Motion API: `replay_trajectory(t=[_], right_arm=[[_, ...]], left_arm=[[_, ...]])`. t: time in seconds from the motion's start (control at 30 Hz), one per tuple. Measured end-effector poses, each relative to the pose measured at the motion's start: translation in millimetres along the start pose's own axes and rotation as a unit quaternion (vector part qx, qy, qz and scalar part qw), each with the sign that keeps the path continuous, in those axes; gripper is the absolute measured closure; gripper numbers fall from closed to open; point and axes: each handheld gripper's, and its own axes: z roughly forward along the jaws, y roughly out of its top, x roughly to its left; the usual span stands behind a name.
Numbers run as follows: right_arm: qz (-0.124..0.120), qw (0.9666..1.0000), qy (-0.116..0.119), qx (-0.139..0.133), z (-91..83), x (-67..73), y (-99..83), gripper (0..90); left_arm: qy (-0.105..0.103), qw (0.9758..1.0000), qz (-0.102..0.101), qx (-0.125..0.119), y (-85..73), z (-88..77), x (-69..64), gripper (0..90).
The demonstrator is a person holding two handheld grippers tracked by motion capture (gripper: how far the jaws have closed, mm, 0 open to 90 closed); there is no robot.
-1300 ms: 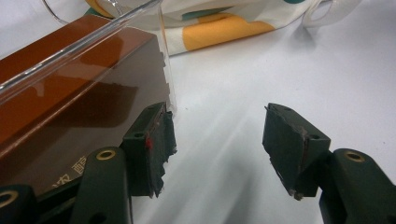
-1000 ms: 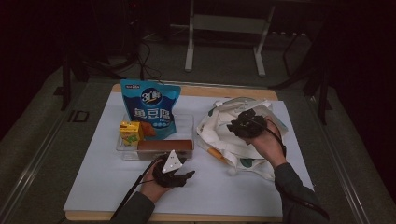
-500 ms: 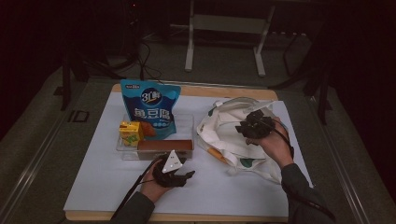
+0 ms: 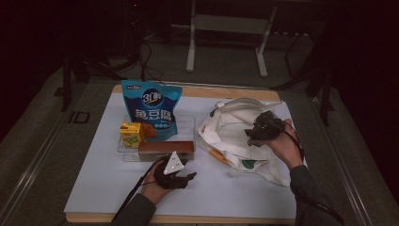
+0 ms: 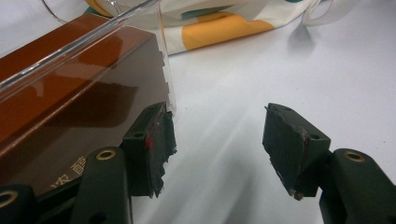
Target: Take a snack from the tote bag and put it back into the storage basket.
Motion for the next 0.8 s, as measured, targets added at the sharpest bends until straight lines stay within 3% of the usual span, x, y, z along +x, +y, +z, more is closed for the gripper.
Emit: replay_trajectory(t=[0.47,0.8], right_arm=[[0.023,0.9993,-0.016,0.024,5.3,-17.8,-11.6,38.6],[0.035,0.9978,-0.027,0.049,15.8,-22.8,-15.3,34.0]], left_arm=[[0.0,1.0,0.0,0.001,0.0,0.2,-0.2,40.8],[-0.001,1.0,0.001,0.001,0.1,0.3,-0.2,40.8]])
